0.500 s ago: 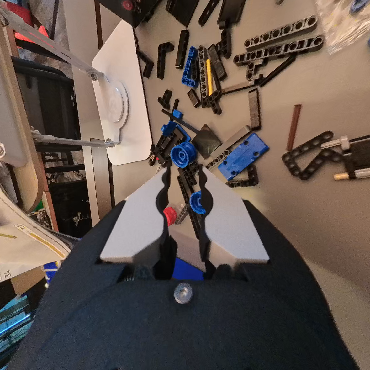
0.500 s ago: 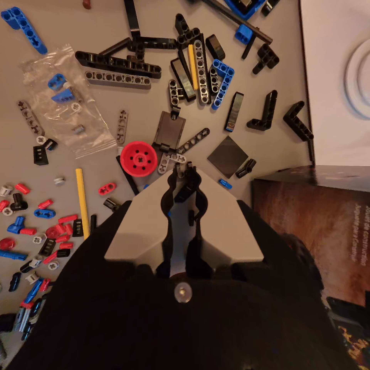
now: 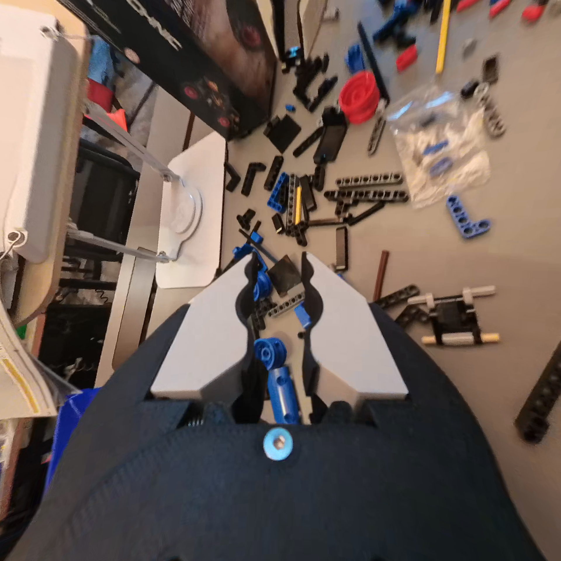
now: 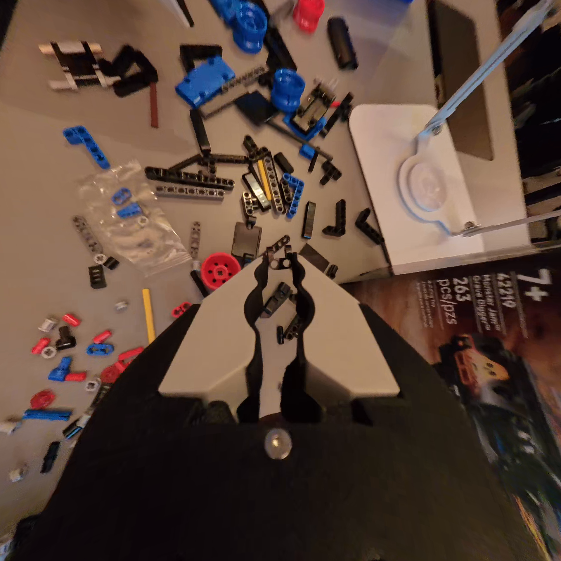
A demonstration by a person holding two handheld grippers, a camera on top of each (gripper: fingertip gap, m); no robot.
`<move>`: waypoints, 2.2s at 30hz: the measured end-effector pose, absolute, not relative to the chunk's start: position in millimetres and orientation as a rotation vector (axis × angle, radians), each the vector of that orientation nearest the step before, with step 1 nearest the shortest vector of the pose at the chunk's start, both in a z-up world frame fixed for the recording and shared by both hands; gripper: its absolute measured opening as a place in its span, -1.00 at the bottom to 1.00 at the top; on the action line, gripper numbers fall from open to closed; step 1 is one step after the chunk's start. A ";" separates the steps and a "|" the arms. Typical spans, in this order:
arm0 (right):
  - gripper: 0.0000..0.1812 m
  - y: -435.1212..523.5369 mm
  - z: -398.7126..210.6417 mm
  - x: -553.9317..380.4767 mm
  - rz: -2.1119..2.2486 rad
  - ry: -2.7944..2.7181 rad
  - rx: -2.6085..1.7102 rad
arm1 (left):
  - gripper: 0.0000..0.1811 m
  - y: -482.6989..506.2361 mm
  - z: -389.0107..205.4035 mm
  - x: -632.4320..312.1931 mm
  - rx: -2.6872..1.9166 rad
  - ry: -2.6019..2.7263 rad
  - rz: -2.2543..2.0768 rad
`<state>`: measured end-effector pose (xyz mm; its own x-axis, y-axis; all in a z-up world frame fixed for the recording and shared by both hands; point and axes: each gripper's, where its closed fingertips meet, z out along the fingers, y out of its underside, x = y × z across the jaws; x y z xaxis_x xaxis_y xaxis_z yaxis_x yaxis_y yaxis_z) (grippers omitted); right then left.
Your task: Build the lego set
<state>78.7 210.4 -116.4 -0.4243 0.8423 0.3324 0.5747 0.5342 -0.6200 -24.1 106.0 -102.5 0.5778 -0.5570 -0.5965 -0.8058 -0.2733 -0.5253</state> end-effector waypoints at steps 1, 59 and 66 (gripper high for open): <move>-0.84 207.2 -110.0 80.5 0.553 -2.129 -1.130 | -0.71 106.2 -98.4 -18.8 -1.943 1.066 0.340; -0.79 65.5 -38.2 96.2 1.718 -1.060 -1.544 | -0.86 70.4 -41.1 105.8 -1.274 1.100 0.229; -0.64 64.4 -35.3 94.2 1.393 -1.228 -1.438 | -0.86 68.7 -41.5 106.0 -1.324 1.087 0.108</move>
<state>94.2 64.4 -35.3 -0.0637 0.9673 -0.2456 0.1220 -0.2367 -0.9639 106.0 68.7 -41.5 0.5360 -0.4974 -0.6822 -0.6219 0.3139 -0.7175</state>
